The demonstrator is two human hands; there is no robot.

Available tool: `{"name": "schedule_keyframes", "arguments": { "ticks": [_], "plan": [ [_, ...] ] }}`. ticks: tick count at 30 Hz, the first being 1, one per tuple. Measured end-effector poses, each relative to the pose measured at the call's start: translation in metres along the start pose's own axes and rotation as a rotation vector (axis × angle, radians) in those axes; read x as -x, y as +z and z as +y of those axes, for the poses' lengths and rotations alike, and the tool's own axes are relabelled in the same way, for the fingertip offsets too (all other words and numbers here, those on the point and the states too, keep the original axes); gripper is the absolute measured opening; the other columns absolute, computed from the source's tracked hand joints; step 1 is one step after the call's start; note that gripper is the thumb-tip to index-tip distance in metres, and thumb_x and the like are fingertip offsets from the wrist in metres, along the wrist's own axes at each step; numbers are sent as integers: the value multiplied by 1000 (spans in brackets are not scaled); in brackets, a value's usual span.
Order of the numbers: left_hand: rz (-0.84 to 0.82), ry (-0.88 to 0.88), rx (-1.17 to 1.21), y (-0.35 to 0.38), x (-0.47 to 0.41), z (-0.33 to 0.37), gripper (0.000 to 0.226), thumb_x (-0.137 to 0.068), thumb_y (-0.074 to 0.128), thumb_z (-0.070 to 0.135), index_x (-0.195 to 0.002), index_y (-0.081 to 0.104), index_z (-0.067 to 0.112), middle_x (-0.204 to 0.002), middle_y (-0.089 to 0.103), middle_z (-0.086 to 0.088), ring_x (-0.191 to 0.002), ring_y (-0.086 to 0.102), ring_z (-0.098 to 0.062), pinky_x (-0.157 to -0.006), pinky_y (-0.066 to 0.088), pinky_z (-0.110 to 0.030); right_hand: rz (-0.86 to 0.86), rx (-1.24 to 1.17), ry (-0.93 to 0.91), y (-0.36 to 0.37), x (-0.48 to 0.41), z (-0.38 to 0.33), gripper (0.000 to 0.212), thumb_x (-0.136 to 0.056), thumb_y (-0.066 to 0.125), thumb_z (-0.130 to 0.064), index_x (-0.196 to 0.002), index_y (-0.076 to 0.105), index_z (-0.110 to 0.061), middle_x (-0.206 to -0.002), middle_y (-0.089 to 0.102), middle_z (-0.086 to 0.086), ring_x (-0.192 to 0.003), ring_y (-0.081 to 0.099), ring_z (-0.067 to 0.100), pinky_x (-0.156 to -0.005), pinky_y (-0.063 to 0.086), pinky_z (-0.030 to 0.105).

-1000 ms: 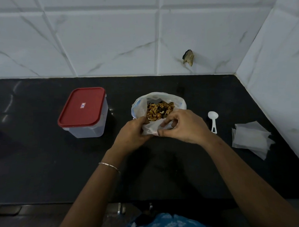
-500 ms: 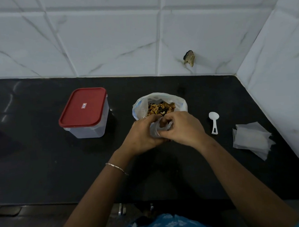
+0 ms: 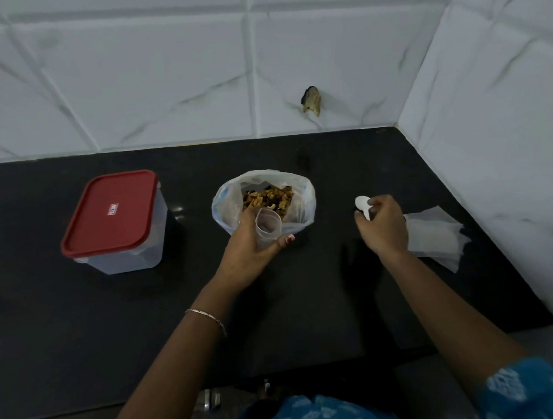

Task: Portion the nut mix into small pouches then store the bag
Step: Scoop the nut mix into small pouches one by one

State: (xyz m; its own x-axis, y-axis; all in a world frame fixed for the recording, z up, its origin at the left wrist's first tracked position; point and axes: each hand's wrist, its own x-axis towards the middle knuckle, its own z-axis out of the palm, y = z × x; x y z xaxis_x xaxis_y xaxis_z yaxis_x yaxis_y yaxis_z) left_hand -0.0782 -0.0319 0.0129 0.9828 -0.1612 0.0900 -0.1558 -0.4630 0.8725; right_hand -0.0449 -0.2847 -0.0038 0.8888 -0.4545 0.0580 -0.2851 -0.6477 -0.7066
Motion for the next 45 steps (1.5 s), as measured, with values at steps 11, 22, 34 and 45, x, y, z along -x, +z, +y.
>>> {"name": "schedule_keyframes", "arguments": {
  "ticks": [11, 22, 34, 45],
  "plan": [
    [-60, 4, -23, 30, -19, 14, 77, -86, 70, 19, -140, 15, 9, -129, 29, 3, -121, 35, -10, -102, 32, -26, -95, 222, 60, 3, -18, 39, 22, -95, 57, -30, -107, 64, -12, -119, 54, 12, -110, 54, 28, -87, 43, 38],
    [-49, -19, 24, 21, -11, 7, 67, -88, 67, 26, -137, 23, 14, -128, 39, 6, -116, 44, -6, -96, 41, -22, -55, 103, 63, 7, -25, 28, 15, -95, 57, -21, -104, 64, -11, -105, 66, 9, -100, 59, 26, -78, 40, 31],
    [345, -82, 156, -29, 16, -11, 67, -77, 73, 33, -136, 46, 17, -128, 58, 4, -114, 57, -4, -84, 51, -14, -348, 24, -671, 16, -6, -66, 32, -100, 43, -7, -126, 60, -12, -104, 53, 1, -93, 49, 9, -72, 35, 14],
    [320, -199, 117, -29, 23, -38, 51, -82, 64, 45, -124, 53, 18, -108, 61, 10, -96, 60, 5, -73, 48, -15, -133, 514, -1000, 55, -15, -79, 26, -90, 62, -10, -115, 65, -11, -97, 68, 7, -87, 63, 22, -74, 55, 34]
  ]
}}
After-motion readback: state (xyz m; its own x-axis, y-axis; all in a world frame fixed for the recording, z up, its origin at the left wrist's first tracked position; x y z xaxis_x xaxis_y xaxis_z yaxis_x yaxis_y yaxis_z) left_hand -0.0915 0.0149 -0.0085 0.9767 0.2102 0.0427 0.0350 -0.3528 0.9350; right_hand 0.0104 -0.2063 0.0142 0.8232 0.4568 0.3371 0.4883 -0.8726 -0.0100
